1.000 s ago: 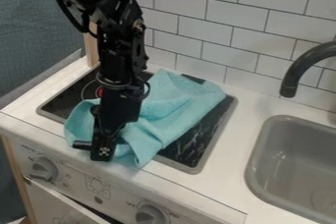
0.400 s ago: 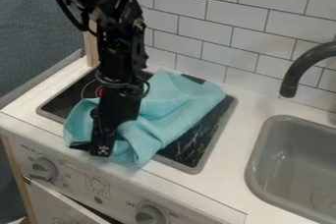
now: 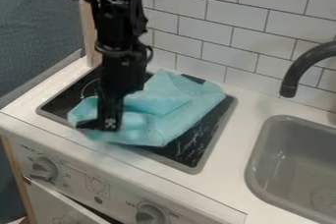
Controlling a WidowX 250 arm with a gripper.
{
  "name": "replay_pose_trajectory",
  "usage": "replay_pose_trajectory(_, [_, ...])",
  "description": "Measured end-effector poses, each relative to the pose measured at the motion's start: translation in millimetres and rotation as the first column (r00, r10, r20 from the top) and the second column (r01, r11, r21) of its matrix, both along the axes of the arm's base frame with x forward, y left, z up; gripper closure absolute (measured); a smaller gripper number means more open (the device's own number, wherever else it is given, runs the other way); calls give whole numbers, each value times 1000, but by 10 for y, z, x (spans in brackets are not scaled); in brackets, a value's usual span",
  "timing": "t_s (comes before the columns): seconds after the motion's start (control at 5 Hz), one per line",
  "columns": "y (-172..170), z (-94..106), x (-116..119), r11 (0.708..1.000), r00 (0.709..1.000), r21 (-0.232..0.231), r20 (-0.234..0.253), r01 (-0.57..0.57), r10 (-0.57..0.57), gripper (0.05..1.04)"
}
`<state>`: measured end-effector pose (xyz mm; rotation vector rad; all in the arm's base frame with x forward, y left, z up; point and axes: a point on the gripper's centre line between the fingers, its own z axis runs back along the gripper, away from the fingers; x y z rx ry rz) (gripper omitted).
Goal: Fold cloth from bottom to top
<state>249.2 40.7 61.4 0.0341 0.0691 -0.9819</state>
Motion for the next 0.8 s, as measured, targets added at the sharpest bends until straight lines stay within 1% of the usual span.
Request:
replay_pose_trajectory(0.2, [-51, 181, 151, 999, 999, -43, 32, 1, 0, 1020])
replay_pose_trajectory(0.4, [-84, 382, 362, 997, 996, -71, 83, -13, 19, 1020])
replay_pose_trajectory(0.6, [-90, 410, 588, 997, 996, -72, 81, -28, 34, 1020])
replay_pose_trajectory(0.8, [-82, 303, 810, 997, 997, -60, 48, -57, 60, 1020])
